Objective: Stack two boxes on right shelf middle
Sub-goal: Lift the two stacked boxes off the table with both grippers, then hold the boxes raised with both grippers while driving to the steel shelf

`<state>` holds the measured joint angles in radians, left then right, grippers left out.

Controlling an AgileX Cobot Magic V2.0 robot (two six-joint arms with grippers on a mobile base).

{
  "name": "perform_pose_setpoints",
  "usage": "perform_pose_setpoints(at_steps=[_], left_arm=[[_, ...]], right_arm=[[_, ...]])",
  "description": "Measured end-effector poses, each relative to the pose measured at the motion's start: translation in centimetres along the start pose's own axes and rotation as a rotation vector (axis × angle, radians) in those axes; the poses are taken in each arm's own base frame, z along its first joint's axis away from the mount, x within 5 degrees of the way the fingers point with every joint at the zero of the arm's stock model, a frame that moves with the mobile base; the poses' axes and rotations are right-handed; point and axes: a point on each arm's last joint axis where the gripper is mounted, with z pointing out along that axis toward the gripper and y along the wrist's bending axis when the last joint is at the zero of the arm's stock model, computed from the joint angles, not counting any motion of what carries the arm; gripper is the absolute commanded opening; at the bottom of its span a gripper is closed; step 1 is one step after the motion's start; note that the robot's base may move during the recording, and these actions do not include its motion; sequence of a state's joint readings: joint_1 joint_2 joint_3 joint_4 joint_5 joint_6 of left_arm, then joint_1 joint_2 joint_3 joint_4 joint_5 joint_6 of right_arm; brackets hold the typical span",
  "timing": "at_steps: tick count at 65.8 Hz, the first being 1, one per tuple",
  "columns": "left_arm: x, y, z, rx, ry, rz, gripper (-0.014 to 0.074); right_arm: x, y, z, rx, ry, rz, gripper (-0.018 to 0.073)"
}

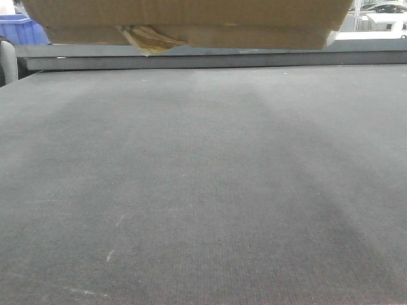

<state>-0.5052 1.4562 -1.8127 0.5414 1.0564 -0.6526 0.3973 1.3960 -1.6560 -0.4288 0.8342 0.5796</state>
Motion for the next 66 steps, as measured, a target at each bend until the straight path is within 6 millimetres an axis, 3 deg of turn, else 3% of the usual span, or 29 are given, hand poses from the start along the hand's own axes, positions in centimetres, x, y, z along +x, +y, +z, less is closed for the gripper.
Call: perform_pose_setpoints(at_steps=[66], left_arm=[[0.00, 0.00, 0.00, 0.000, 0.000, -0.001, -0.0111]], right_arm=[[-0.01, -0.01, 0.00, 0.001, -0.001, -0.001, -0.0154]])
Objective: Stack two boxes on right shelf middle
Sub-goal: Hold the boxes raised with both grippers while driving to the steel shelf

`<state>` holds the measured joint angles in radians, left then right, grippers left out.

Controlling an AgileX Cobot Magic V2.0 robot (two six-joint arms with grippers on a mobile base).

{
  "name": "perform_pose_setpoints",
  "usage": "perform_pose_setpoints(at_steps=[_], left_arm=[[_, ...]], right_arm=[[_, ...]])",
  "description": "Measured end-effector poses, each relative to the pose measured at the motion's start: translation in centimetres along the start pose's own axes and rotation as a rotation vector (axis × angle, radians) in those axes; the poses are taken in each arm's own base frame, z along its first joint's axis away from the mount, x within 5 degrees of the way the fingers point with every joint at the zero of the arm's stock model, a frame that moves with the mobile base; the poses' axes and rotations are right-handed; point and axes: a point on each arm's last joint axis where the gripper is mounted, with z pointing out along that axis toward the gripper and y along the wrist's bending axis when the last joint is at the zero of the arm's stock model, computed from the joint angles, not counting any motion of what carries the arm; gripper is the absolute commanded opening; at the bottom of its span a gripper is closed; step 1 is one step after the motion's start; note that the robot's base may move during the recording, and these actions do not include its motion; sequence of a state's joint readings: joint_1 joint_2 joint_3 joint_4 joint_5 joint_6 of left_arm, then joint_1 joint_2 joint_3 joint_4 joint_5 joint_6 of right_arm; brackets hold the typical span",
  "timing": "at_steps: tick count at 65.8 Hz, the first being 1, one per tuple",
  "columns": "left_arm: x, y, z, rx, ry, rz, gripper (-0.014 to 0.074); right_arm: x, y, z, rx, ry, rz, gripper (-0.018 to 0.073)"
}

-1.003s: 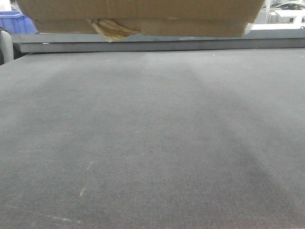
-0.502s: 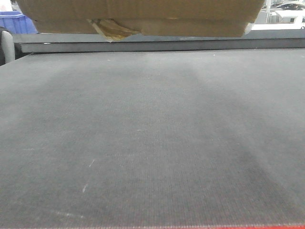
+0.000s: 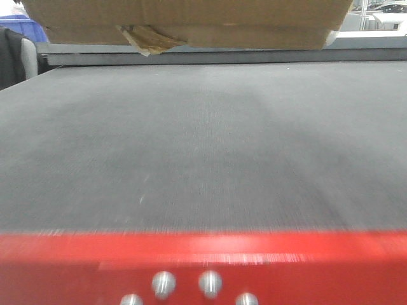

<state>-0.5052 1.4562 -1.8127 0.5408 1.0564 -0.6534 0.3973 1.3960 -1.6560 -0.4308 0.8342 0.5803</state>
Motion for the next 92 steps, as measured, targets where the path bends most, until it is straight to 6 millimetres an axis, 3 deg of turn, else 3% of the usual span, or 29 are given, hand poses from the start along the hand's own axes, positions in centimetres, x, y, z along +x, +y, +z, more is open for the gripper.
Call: perform_pose_setpoints(at_steps=[92], left_arm=[[-0.04, 0.03, -0.09, 0.001, -0.003, -0.001, -0.0111]], right_arm=[[-0.06, 0.01, -0.03, -0.001, -0.003, 0.002, -0.0154]])
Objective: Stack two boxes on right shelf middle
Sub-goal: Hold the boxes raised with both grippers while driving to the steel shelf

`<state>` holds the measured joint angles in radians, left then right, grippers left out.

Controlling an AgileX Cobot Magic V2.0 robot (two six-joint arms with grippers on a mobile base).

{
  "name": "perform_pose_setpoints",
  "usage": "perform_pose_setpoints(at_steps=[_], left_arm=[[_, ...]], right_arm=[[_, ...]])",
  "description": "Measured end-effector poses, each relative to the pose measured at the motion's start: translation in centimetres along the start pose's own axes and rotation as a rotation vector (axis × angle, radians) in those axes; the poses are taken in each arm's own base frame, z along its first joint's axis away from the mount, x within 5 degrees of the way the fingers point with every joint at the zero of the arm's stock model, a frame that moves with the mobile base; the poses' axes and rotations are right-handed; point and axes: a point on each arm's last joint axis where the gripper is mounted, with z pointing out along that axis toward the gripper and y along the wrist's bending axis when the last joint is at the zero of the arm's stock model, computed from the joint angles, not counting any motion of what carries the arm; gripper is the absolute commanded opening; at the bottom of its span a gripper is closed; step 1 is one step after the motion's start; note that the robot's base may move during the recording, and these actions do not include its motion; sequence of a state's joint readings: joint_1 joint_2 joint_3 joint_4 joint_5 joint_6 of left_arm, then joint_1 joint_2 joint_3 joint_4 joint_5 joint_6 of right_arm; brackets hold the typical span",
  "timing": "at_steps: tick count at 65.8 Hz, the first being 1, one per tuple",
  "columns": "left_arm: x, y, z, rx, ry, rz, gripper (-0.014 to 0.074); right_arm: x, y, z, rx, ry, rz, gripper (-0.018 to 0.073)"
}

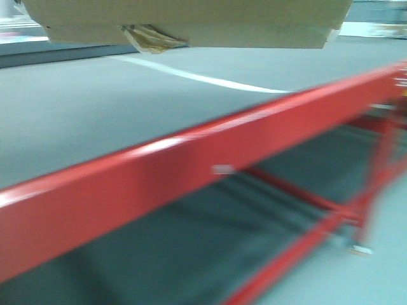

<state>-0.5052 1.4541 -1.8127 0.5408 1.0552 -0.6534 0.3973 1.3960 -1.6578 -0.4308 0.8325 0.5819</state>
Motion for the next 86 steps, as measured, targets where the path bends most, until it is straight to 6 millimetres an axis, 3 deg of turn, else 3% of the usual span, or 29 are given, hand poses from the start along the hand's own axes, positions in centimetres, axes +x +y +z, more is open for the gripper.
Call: perform_pose_setpoints(at_steps=[86], left_arm=[[0.03, -0.04, 0.00, 0.004, 0.003, -0.003, -0.0111]], right_arm=[[-0.01, -0.04, -0.03, 0.003, 0.000, -0.002, -0.0154]])
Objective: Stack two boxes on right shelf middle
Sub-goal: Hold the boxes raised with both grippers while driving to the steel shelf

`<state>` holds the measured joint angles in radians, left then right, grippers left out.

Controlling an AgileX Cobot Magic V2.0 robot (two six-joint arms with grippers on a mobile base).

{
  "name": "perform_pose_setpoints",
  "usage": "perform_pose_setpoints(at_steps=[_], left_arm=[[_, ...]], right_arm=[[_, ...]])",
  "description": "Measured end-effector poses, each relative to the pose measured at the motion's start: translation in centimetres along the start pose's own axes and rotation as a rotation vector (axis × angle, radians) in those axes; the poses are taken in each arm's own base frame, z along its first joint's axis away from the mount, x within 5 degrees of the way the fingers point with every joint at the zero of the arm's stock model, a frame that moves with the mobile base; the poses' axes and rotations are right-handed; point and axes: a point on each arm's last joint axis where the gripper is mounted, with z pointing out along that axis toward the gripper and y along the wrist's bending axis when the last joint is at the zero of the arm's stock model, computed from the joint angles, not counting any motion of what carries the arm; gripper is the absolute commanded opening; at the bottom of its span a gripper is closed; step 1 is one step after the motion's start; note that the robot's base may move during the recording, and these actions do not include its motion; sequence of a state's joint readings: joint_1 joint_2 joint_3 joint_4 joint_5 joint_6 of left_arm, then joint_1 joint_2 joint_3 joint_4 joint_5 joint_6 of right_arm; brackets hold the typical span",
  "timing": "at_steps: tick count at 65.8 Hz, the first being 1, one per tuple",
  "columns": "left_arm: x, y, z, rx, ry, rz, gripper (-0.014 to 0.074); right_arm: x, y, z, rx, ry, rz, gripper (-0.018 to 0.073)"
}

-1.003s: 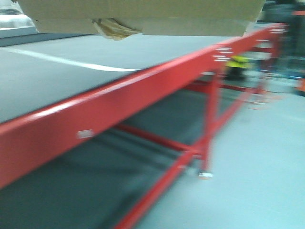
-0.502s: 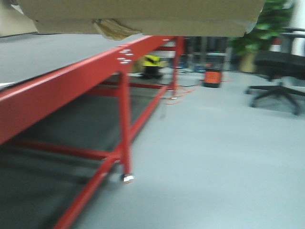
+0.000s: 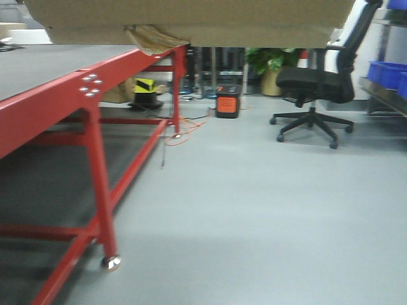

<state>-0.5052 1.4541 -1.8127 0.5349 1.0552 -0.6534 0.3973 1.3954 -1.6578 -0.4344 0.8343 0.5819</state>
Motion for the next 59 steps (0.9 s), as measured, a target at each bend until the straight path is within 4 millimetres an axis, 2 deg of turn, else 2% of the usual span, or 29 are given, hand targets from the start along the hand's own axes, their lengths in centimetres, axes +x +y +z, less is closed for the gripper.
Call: perform_pose_setpoints(at_steps=[59], left_arm=[[-0.01, 0.01, 0.00, -0.001, -0.001, 0.001, -0.0111]], right_arm=[[0.00, 0.00, 0.00, 0.000, 0.000, 0.000, -0.0154]])
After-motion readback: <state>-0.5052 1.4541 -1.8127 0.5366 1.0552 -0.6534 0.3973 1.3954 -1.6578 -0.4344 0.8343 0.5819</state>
